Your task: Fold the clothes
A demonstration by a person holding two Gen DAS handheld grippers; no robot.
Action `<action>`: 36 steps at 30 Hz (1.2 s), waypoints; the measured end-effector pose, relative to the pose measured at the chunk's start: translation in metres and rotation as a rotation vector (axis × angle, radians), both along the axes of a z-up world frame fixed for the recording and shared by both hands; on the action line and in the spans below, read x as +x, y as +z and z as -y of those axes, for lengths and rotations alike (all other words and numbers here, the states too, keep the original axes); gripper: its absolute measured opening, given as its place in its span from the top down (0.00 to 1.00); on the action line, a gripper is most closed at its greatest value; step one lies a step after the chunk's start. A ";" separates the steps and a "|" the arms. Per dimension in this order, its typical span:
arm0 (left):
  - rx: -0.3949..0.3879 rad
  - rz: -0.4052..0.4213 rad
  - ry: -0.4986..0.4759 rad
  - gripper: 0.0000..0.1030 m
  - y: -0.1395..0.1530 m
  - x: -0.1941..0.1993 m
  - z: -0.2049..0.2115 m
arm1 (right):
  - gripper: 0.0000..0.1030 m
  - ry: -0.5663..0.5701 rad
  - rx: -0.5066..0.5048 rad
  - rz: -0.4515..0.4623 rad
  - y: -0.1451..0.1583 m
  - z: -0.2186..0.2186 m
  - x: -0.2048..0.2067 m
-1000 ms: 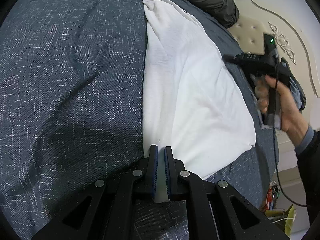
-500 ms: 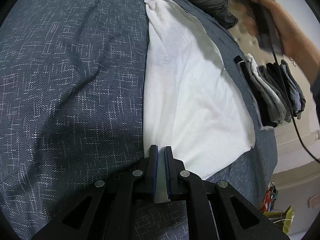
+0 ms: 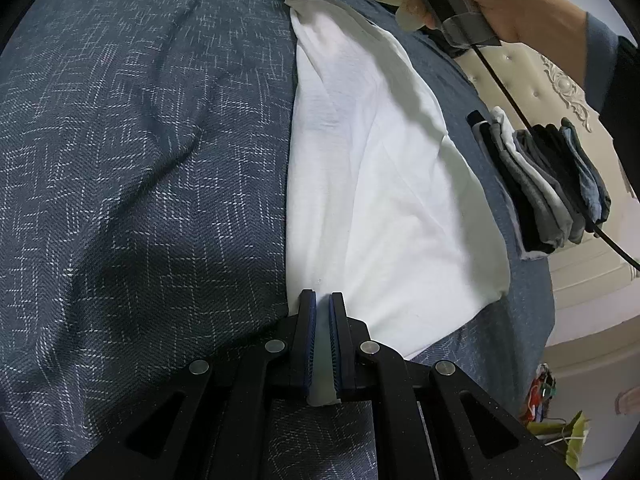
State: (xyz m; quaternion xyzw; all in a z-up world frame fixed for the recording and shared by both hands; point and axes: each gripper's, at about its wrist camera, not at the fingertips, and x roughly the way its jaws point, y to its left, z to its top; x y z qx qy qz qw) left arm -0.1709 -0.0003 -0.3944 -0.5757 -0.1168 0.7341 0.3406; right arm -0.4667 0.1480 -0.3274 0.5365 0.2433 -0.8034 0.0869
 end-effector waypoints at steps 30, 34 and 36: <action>0.014 0.020 0.014 0.94 -0.002 -0.004 -0.016 | 0.81 -0.121 -0.186 -0.115 0.019 -0.033 -0.030; 0.021 0.030 0.022 0.93 -0.001 -0.004 -0.016 | 0.74 -0.132 -0.224 -0.195 0.049 -0.045 -0.023; 0.022 0.029 0.026 0.92 0.000 -0.002 -0.009 | 0.69 -0.144 -0.254 -0.231 0.068 -0.051 -0.015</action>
